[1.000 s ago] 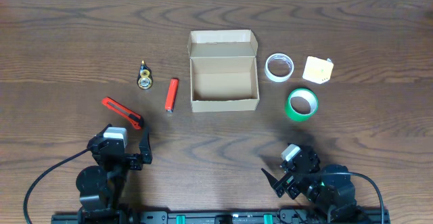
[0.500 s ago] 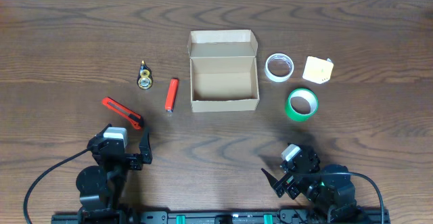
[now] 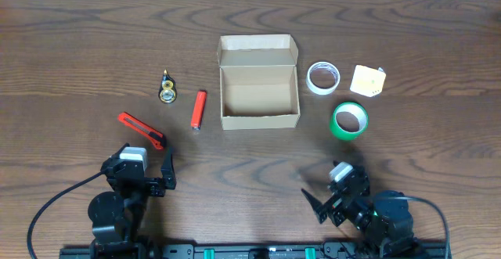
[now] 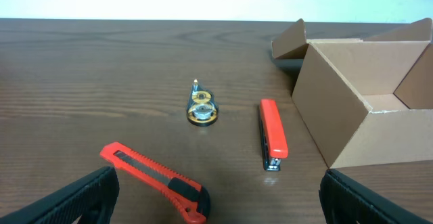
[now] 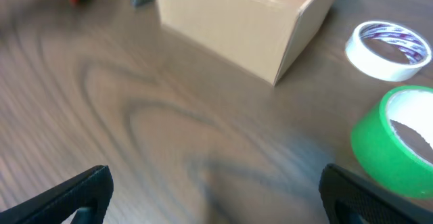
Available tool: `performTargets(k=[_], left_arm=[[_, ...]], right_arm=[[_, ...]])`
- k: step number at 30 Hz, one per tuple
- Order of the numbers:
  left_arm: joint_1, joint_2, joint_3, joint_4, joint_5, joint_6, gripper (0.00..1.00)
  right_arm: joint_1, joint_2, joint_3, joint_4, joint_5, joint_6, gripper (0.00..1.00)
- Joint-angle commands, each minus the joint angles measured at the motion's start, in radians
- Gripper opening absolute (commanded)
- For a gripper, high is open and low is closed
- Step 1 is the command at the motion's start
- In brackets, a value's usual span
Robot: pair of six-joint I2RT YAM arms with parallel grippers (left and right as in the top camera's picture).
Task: Pack container
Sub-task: 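Move the right gripper to the green tape roll and grasp it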
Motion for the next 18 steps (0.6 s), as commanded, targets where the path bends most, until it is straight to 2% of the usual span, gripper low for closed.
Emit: performTargets(k=[1, 3, 5, 8, 13, 18], left_arm=[[0.006, -0.008, -0.024, -0.002, -0.003, -0.011, 0.95], [0.006, -0.008, -0.024, -0.002, -0.003, -0.011, 0.95], [0.006, -0.008, -0.024, -0.002, -0.003, -0.011, 0.95], [0.006, -0.008, -0.024, -0.002, -0.003, -0.011, 0.95], [0.006, -0.008, -0.024, -0.002, -0.003, -0.011, 0.95], [0.006, -0.008, -0.024, -0.002, -0.003, -0.011, 0.96]], right_arm=[[0.008, -0.009, -0.003, 0.057, 0.05, 0.422, 0.99], [0.008, -0.009, -0.003, 0.062, 0.071, 0.661, 0.99], [0.008, -0.009, -0.004, 0.054, 0.074, 0.798, 0.99], [0.008, -0.009, -0.004, 0.043, 0.075, 0.811, 0.99], [0.008, -0.009, -0.004, 0.139, 0.092, 0.809, 0.99], [0.005, 0.022, 0.002, 0.24, 0.097, 0.716, 0.99]])
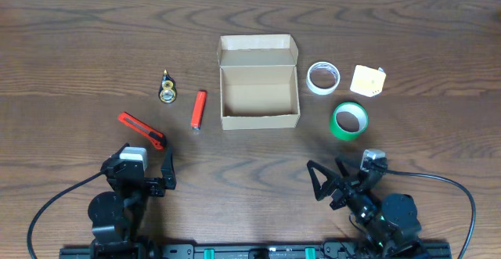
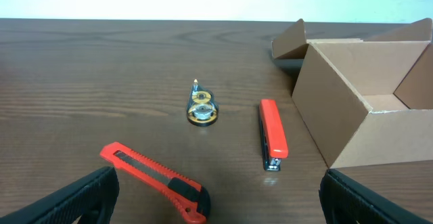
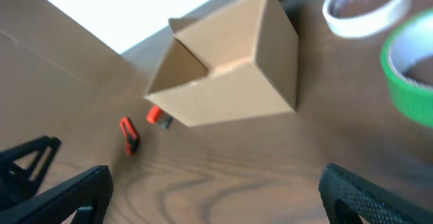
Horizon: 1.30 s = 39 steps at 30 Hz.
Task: Pack container
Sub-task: 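Move the right gripper to the green tape roll and grasp it, then carry the green tape roll into the box and release it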
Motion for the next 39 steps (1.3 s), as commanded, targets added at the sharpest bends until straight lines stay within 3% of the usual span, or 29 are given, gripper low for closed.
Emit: performTargets(k=[1, 8, 14, 18, 24, 33, 34, 39], left_arm=[[0.006, -0.008, -0.024, -0.002, -0.003, -0.011, 0.95], [0.006, -0.008, -0.024, -0.002, -0.003, -0.011, 0.95], [0.006, -0.008, -0.024, -0.002, -0.003, -0.011, 0.95], [0.006, -0.008, -0.024, -0.002, -0.003, -0.011, 0.95], [0.006, -0.008, -0.024, -0.002, -0.003, -0.011, 0.95], [0.006, -0.008, -0.024, -0.002, -0.003, -0.011, 0.95], [0.006, -0.008, -0.024, -0.002, -0.003, -0.011, 0.95], [0.006, -0.008, -0.024, -0.002, -0.003, -0.011, 0.95]], right_arm=[[-0.001, 0.039, 0.013, 0.04, 0.028, -0.049, 0.99], [-0.097, 0.365, 0.259, -0.013, 0.142, -0.25, 0.99], [-0.191, 0.766, 0.579, -0.155, 0.269, -0.472, 0.98], [-0.211, 1.022, 0.719, -0.215, 0.323, -0.525, 0.95], [-0.211, 1.358, 0.794, -0.212, 0.328, -0.551, 0.91], [-0.211, 1.616, 0.796, -0.134, 0.331, -0.551, 0.88], [-0.211, 1.629, 0.796, -0.119, 0.331, -0.55, 0.86], [-0.212, 1.675, 0.796, -0.068, 0.331, -0.55, 0.49]])
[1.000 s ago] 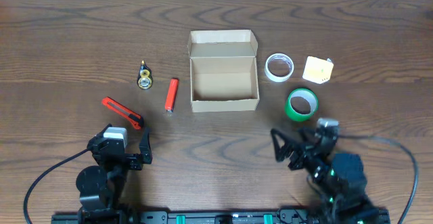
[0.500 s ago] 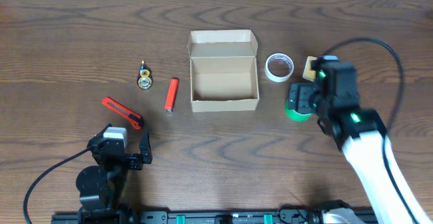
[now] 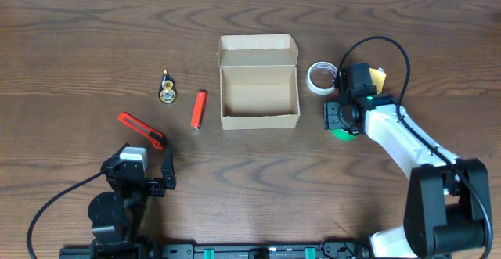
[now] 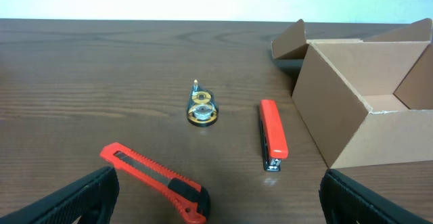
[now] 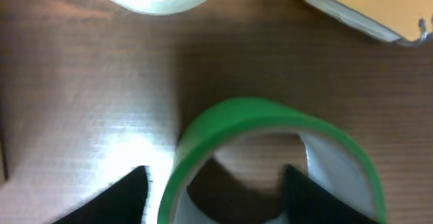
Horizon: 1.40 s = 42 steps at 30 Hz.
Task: Pack container
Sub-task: 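Carry the green tape roll into the box and release it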
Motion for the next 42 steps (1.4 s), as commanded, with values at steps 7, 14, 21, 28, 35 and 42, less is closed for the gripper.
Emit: performTargets(k=[7, 14, 21, 28, 35, 42], left_arm=[[0.006, -0.008, -0.023, -0.003, -0.003, -0.011, 0.95], [0.006, -0.008, -0.023, -0.003, -0.003, -0.011, 0.95], [0.006, -0.008, -0.023, -0.003, -0.003, -0.011, 0.95], [0.006, -0.008, -0.023, -0.003, -0.003, -0.011, 0.95], [0.006, -0.008, -0.023, -0.003, -0.003, -0.011, 0.95], [0.006, -0.008, -0.023, -0.003, -0.003, -0.011, 0.95]], right_arm=[[-0.007, 0.024, 0.023, 0.045, 0.015, 0.0, 0.01], [-0.002, -0.04, 0.208, -0.165, 0.014, 0.001, 0.01], [0.108, -0.186, 0.499, -0.275, -0.072, 0.002, 0.01], [0.326, -0.162, 0.542, -0.103, -0.08, 0.144, 0.01], [0.472, 0.014, 0.542, -0.034, -0.088, 0.297, 0.01], [0.53, 0.145, 0.543, -0.037, -0.087, 0.416, 0.01]])
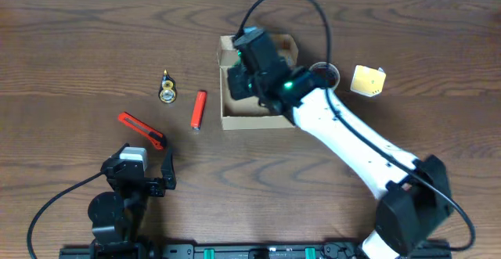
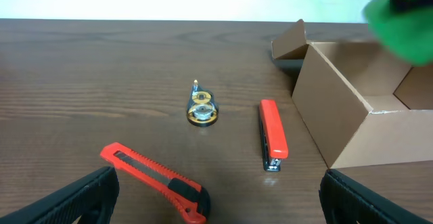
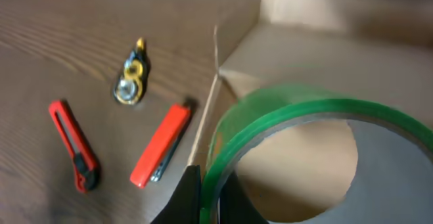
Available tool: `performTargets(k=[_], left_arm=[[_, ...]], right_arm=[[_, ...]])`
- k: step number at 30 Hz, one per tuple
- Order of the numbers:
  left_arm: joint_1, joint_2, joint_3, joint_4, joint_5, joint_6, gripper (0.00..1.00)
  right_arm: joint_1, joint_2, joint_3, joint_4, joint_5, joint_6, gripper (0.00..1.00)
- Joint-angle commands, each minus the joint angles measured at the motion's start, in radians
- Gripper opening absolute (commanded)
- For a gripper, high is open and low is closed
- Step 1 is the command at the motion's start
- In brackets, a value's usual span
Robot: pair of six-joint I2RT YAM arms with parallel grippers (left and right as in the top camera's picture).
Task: Pack container
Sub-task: 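Carry the green tape roll into the box and release it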
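The open cardboard box (image 1: 259, 120) stands mid-table. My right gripper (image 3: 210, 198) is shut on the rim of the green tape roll (image 3: 284, 99) and holds it upright above the box's left half, over the box interior (image 3: 304, 55). In the left wrist view the roll shows as a green blur (image 2: 403, 19) above the box (image 2: 352, 132). My left gripper (image 2: 216, 207) stays open and empty near the front edge, just short of the red utility knife (image 2: 157, 181).
Left of the box lie a red stapler-like item (image 1: 199, 109), a small gold piece (image 1: 167, 88) and the red knife (image 1: 141, 129). To the right are a white tape roll (image 1: 329, 72), partly under my arm, and a yellow item (image 1: 368, 80).
My right gripper was open around the green roll's rim on the table right of the box. It is now shut on the roll, holding it over the box's left half.
Both arms were parked open at the table's front edge, the green roll lying right of the box. The right arm then stood turned toward the box, then at the roll with fingers astride its rim. Now it holds the roll over the box. The left arm never moved.
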Motion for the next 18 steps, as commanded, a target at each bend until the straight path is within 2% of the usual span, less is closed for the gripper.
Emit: performTargets(k=[1, 12, 18], left_arm=[[0.006, -0.008, -0.023, -0.003, -0.003, -0.011, 0.96], [0.006, -0.008, -0.023, -0.003, -0.003, -0.011, 0.95], [0.006, -0.008, -0.023, -0.003, -0.003, -0.011, 0.96]], right_arm=[[0.016, 0.035, 0.001, 0.002, 0.007, 0.099, 0.01], [0.037, 0.131, 0.001, -0.012, 0.052, 0.17, 0.01], [0.035, 0.148, 0.001, 0.045, 0.062, 0.169, 0.01]])
